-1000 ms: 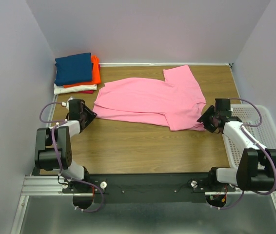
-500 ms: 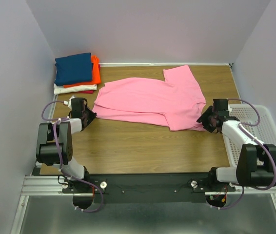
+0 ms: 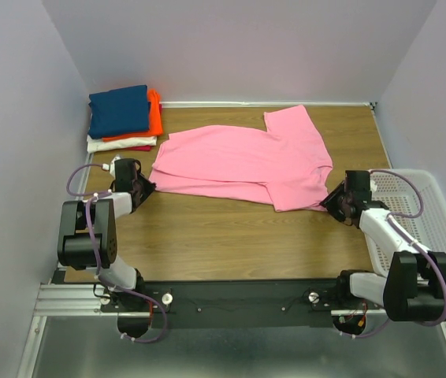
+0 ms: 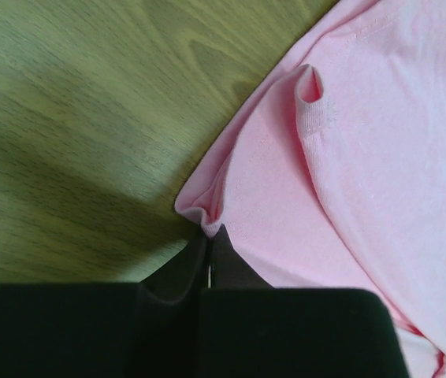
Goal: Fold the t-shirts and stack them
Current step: Fold the tshirt
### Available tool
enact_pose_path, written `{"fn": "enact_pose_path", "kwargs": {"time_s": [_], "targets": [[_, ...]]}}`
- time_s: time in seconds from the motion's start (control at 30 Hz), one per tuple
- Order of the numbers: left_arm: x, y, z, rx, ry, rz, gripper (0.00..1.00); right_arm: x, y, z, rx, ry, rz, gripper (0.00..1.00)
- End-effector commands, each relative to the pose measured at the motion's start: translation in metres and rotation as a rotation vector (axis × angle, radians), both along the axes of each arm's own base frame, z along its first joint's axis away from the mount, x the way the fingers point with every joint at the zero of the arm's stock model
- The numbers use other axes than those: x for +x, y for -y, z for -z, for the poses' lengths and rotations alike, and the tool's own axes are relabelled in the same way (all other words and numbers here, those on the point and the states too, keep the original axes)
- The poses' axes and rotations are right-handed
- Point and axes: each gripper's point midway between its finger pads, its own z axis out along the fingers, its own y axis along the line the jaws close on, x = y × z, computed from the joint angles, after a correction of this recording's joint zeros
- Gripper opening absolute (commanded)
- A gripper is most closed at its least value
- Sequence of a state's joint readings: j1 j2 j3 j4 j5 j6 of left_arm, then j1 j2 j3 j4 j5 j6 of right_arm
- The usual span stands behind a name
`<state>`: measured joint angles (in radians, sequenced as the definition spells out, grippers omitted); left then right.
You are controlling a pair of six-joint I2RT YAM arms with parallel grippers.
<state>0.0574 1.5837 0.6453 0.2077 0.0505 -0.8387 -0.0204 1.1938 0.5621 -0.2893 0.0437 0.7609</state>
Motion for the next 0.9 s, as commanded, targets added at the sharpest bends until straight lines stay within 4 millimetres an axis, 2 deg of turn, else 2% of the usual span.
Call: {"fn": "enact_pose_path", "kwargs": {"time_s": [0.0, 0.2, 0.4, 0.53, 0.57, 0.6, 0.7, 0.87], "targets": [[-0.006, -0.006, -0.001, 0.036, 0.0, -0.017, 0.0, -0.024, 0.014, 0.029, -0.038, -0.129, 0.082, 0.46], [-0.005, -0.005, -0.005, 0.035, 0.007, -0.013, 0.0, -0.016, 0.022, 0.035, -0.08, -0.165, 0.101, 0.38], [-0.005, -0.005, -0.006, 0.034, 0.005, -0.013, 0.0, -0.009, 0.029, 0.04, -0.12, -0.187, 0.104, 0.38], [-0.005, -0.006, -0.007, 0.035, 0.002, -0.014, 0.0, 0.002, 0.029, 0.038, -0.118, -0.181, 0.093, 0.38], [-0.006, -0.006, -0.008, 0.034, 0.002, -0.015, 0.0, 0.004, 0.028, 0.037, -0.116, -0.176, 0.09, 0.36], [-0.006, -0.006, -0.009, 0.037, 0.002, -0.016, 0.0, 0.007, 0.028, 0.035, -0.114, -0.169, 0.084, 0.23], [-0.007, -0.008, -0.015, 0.042, 0.011, -0.019, 0.0, 0.015, 0.02, 0.025, -0.085, -0.139, 0.049, 0.0], [-0.013, -0.013, -0.024, 0.054, 0.013, -0.023, 0.0, 0.022, 0.001, 0.0, -0.011, -0.072, -0.044, 0.0]]}}
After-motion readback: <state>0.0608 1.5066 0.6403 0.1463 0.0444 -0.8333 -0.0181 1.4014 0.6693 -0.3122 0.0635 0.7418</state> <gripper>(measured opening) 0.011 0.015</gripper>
